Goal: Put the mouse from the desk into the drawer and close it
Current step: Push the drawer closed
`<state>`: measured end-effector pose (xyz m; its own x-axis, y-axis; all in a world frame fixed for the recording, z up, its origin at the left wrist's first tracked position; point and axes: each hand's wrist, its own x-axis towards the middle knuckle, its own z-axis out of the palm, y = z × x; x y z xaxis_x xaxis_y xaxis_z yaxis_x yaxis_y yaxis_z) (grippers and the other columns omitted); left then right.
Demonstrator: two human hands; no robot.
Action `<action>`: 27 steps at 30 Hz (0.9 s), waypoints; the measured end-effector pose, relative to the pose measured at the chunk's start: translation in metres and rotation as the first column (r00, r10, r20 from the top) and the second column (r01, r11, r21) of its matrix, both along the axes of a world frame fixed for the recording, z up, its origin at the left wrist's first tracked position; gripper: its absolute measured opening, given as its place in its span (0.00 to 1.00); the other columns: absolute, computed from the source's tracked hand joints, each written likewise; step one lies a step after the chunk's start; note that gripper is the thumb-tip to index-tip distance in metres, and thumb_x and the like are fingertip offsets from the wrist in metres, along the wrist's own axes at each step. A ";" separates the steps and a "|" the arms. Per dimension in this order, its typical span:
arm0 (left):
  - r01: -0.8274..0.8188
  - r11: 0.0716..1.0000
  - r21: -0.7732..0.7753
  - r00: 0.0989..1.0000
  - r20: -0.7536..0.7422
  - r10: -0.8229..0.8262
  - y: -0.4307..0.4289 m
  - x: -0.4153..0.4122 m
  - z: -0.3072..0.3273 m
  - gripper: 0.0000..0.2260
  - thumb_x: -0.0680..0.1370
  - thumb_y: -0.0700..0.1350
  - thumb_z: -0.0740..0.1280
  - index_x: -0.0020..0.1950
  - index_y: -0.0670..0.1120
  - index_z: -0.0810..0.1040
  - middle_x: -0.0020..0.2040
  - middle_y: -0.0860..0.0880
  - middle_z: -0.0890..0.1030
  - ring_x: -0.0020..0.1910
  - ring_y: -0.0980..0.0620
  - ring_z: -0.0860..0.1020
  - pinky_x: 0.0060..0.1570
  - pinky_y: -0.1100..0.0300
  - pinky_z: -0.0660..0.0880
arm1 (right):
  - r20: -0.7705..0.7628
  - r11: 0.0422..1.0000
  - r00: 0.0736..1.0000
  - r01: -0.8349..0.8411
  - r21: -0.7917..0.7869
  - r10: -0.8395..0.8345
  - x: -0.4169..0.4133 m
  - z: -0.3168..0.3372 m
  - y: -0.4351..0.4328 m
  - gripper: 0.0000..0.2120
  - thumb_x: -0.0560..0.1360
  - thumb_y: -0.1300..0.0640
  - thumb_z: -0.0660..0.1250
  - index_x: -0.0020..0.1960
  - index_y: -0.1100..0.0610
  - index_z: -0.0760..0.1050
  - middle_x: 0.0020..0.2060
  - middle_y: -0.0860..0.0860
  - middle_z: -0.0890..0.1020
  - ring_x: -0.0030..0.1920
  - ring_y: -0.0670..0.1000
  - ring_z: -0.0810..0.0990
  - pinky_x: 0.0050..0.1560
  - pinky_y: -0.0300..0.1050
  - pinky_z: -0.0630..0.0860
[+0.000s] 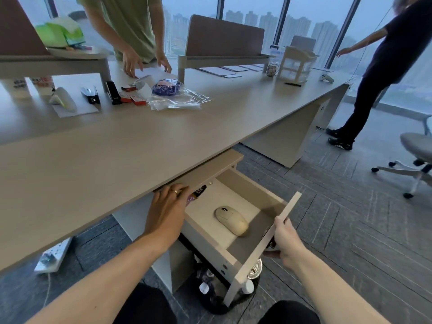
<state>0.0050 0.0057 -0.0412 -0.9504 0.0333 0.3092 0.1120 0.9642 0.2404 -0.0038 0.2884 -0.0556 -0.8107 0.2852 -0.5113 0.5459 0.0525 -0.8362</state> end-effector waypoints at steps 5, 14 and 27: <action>0.040 0.995 0.092 0.998 -0.053 -0.035 -0.006 -0.001 -0.002 0.23 0.74 0.36 0.65 0.68 0.52 0.74 0.65 0.54 0.75 0.61 0.50 0.70 0.56 0.57 0.64 | -0.014 0.996 1.000 0.002 -0.084 -0.003 -0.018 0.001 -0.017 0.17 0.82 0.46 0.50 0.67 0.50 0.64 0.54 0.59 0.78 0.51 0.62 0.79 0.51 0.69 0.79; 0.058 0.991 0.119 0.998 -0.017 -0.057 -0.005 0.005 0.005 0.36 0.73 0.74 0.52 0.72 0.52 0.70 0.69 0.55 0.71 0.67 0.53 0.66 0.65 0.52 0.65 | 0.004 0.988 0.997 -0.071 -0.136 0.072 -0.055 0.003 -0.070 0.19 0.82 0.43 0.51 0.72 0.43 0.59 0.59 0.53 0.70 0.58 0.59 0.71 0.48 0.71 0.80; 0.095 0.992 0.080 0.995 -0.021 -0.094 -0.017 -0.004 -0.008 0.37 0.68 0.68 0.66 0.72 0.50 0.70 0.67 0.55 0.72 0.66 0.53 0.67 0.65 0.56 0.64 | -0.010 0.960 0.999 -0.051 -0.276 0.051 -0.090 -0.004 -0.126 0.27 0.81 0.42 0.53 0.79 0.37 0.51 0.79 0.50 0.58 0.75 0.63 0.62 0.41 0.70 0.81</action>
<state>0.0015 -0.0113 -0.0493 -0.9386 0.0969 0.3312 0.2067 0.9264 0.3148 -0.0936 0.1628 -0.0592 -0.8219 0.0913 -0.5622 0.5463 -0.1531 -0.8235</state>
